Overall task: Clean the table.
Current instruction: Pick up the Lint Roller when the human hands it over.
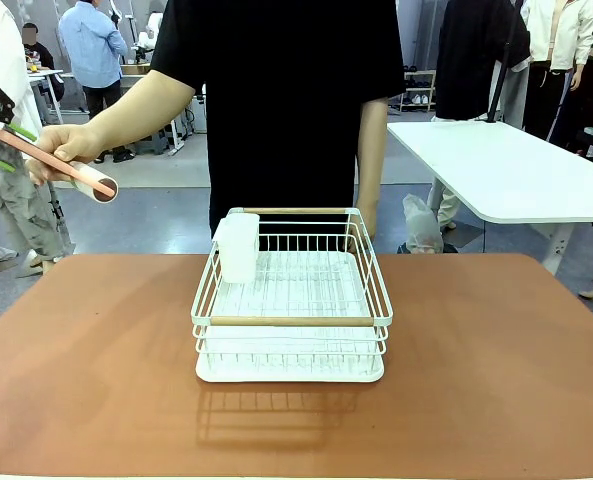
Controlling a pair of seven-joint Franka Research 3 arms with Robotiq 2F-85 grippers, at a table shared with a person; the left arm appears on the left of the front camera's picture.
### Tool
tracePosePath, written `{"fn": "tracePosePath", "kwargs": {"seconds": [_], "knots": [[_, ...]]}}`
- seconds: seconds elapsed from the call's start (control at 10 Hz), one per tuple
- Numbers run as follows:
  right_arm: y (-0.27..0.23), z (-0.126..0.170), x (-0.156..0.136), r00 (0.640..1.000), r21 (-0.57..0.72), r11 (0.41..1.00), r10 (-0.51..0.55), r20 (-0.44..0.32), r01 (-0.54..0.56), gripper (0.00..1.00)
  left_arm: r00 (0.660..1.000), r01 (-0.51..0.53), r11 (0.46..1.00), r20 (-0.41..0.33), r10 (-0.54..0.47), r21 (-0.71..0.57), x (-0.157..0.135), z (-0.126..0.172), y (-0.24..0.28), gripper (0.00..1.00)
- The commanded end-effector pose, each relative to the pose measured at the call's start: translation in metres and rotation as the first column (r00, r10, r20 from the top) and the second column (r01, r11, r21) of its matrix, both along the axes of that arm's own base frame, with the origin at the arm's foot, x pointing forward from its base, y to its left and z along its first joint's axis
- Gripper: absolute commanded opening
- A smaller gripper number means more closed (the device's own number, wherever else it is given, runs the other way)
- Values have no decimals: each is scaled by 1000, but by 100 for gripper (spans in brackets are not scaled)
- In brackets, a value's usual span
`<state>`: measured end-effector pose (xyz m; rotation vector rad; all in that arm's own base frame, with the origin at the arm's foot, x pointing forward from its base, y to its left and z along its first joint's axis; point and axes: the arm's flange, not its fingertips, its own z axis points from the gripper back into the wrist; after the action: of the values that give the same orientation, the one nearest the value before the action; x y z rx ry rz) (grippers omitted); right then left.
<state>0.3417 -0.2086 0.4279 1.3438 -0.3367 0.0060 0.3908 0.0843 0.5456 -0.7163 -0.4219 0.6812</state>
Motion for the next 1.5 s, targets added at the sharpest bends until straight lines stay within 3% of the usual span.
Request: {"fn": "tracePosePath", "kwargs": {"seconds": [0.0, 0.1, 0.2, 1.4], "knots": [[0, 3, 0, 1000, -1, 1000, 2, 7, -2, 100, 1000, 1, 1000, 13, -2, 26, -1, -3, 1, 13], [0, 3, 0, 1000, -1, 1000, 2, 7, -2, 100, 1000, 7, 1000, 11, -7, 19, -2, -3, 0, 3], [0, 3, 0, 1000, -1, 1000, 2, 7, -2, 100, 1000, 14, 1000, 4, -14, 14, -1, -4, 1, 0], [0, 3, 0, 1000, -1, 1000, 2, 7, -2, 100, 1000, 10, 1000, -1, -10, -4, 0, -1, 0, 2]]}}
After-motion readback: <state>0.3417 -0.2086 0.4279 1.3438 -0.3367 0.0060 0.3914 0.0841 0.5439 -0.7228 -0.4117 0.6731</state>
